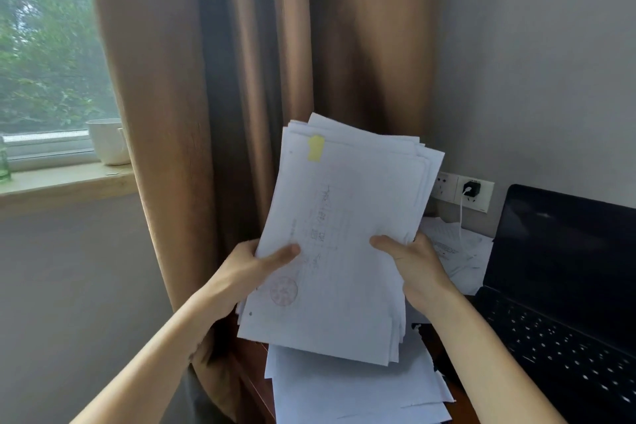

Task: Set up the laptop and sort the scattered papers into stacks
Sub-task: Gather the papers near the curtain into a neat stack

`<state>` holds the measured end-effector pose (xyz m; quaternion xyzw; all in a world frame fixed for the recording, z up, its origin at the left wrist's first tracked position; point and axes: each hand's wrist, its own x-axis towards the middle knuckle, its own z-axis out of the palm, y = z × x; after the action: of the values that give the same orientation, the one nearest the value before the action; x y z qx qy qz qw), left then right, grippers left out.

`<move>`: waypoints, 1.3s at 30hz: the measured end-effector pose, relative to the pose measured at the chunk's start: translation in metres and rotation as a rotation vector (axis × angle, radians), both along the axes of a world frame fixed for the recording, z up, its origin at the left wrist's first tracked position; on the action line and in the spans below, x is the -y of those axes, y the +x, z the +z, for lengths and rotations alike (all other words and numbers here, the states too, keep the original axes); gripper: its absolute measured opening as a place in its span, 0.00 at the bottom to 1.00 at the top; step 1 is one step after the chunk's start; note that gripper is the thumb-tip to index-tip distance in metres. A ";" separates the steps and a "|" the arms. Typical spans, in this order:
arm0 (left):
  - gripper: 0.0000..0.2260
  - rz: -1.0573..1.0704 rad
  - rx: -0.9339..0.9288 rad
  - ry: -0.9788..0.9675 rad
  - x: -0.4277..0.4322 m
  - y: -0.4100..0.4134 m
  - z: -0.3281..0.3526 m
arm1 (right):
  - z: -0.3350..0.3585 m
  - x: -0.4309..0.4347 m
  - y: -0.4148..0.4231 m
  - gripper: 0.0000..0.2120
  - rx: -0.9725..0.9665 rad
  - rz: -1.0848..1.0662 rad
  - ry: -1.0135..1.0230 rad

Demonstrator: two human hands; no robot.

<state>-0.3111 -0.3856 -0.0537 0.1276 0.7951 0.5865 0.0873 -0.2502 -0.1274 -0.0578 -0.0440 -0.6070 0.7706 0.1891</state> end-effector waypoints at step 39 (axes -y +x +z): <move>0.09 0.381 0.456 0.137 0.137 0.043 -0.109 | -0.098 0.062 0.067 0.41 0.217 0.335 1.382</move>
<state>-0.2678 -0.5224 -0.1629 -0.1530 0.7232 0.6581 0.1431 -0.1833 -0.1897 -0.1556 0.1032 -0.9699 0.2203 -0.0082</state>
